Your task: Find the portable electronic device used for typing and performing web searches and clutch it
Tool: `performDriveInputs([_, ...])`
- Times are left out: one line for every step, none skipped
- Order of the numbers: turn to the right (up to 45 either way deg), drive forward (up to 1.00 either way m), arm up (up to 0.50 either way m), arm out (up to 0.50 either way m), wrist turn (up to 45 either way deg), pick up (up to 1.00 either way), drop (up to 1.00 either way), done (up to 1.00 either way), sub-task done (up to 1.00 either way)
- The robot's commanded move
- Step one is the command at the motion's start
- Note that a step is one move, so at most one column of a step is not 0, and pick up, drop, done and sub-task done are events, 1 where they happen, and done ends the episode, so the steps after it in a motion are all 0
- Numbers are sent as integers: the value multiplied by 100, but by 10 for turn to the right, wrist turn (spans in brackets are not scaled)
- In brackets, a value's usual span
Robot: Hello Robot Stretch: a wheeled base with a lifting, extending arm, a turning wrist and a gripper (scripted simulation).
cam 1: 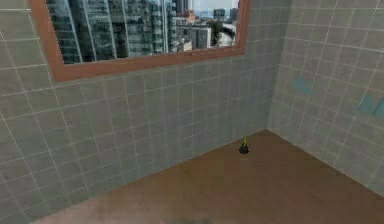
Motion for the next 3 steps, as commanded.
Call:
performDriveInputs([180,0,0,0,0,0,0,0,0])
performDriveInputs([0,5,0,0,0,0,0,0,0])
performDriveInputs([450,0,0,0,0,0,0,0,0])
